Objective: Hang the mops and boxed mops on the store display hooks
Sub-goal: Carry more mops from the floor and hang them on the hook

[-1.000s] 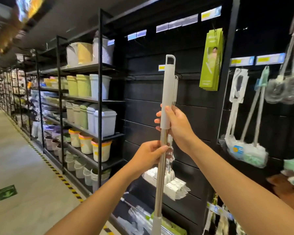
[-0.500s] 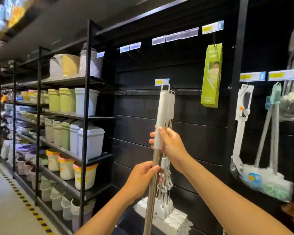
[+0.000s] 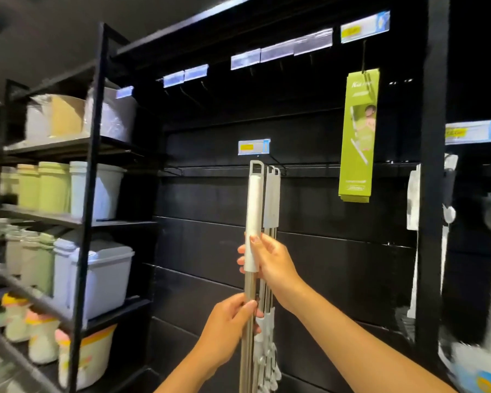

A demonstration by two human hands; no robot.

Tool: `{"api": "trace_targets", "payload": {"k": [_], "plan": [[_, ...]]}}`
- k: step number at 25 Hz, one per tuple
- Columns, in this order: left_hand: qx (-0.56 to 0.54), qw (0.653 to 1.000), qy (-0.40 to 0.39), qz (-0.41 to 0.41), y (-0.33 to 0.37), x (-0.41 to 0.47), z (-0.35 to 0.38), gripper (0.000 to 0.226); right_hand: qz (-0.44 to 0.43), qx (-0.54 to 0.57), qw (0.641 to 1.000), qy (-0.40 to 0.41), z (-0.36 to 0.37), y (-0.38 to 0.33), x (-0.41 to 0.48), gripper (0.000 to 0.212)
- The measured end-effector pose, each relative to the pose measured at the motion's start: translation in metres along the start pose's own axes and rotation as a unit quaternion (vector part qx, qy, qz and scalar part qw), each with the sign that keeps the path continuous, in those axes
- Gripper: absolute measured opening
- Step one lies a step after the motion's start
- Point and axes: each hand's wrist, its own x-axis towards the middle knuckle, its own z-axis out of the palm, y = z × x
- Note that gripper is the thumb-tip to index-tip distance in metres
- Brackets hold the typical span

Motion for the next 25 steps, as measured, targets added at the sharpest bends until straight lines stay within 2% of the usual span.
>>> {"api": "trace_targets", "payload": {"k": [8,16,25], "plan": [[-0.094,0.99,-0.103,-0.008,-0.033,0.123,-0.016,0.018,-0.02,-0.055,0.998,0.035,-0.009,0.043,0.098,0.027],[-0.094,0.976,-0.196,0.034,-0.076,0.227,-0.029,0.018,-0.022,-0.097,0.988,0.115,-0.008,0.079,0.168,0.03],[-0.078,0.965,-0.242,0.065,-0.09,0.279,-0.034,0.021,-0.024,-0.127,0.98,0.154,-0.006,0.094,0.208,0.026]]}}
